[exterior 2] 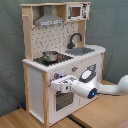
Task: Play with the kitchen
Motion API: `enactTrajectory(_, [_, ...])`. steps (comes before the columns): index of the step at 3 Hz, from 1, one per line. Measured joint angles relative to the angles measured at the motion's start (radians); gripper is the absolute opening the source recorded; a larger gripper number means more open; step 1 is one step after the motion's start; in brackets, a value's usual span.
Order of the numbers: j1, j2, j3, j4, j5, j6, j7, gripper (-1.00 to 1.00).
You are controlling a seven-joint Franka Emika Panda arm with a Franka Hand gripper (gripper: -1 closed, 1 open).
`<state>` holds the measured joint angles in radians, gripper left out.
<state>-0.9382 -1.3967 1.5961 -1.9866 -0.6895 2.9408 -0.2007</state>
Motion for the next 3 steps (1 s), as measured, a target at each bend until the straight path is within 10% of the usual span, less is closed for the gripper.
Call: enactTrajectory(3, [0.184, 0.084, -0.05, -0.161, 0.001, -0.026, -0.071, 1.0])
